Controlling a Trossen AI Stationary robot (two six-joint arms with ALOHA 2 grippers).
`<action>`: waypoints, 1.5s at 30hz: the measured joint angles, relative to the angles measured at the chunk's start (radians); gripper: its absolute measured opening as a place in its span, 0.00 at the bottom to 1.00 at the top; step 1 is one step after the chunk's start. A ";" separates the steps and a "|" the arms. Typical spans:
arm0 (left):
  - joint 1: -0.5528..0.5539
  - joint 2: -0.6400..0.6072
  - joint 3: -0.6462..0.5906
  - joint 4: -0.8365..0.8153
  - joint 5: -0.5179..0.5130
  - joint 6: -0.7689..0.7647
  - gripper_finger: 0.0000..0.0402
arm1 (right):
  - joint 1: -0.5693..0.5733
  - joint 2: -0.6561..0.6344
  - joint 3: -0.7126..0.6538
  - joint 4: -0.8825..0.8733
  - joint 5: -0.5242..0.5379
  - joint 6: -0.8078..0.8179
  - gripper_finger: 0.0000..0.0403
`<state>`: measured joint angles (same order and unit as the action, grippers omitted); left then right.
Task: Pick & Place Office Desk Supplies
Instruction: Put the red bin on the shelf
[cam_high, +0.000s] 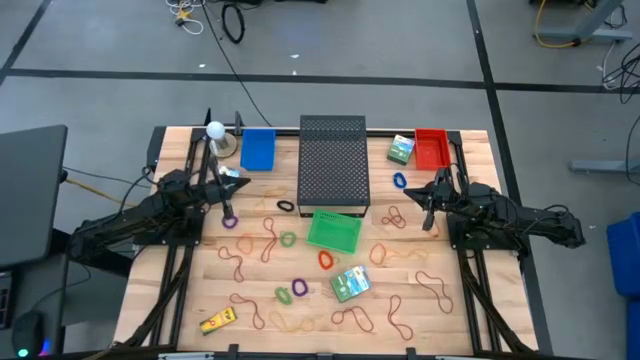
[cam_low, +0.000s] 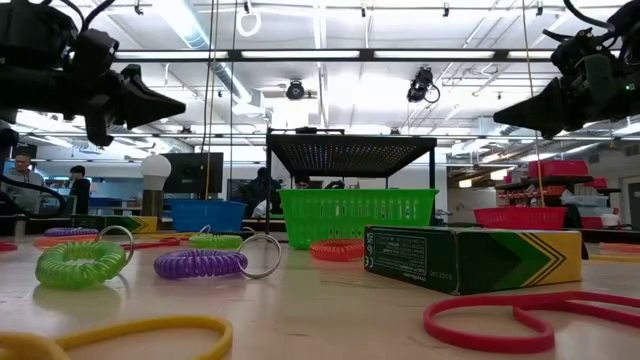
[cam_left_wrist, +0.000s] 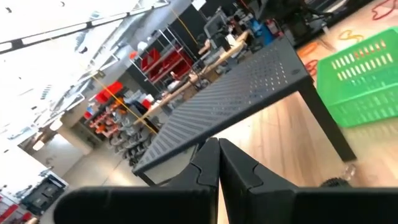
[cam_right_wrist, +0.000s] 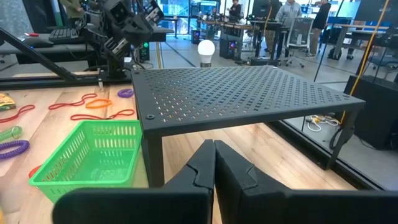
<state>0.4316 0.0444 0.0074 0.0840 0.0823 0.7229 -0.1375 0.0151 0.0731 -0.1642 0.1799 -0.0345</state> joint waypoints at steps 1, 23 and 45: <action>0.000 0.000 0.000 0.004 -0.001 0.000 0.02 | 0.000 0.000 0.000 0.000 0.000 0.000 0.02; 0.000 0.000 0.000 0.020 -0.003 0.010 0.02 | 0.000 0.000 0.000 -0.005 0.000 0.000 0.02; 0.000 0.001 0.000 0.282 0.169 -0.904 0.02 | 0.000 0.000 0.000 0.235 0.001 -0.118 0.02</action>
<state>0.4316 0.0454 0.0074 0.3655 0.2512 -0.1812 -0.1379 0.0151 0.0731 0.0710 0.1814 -0.1526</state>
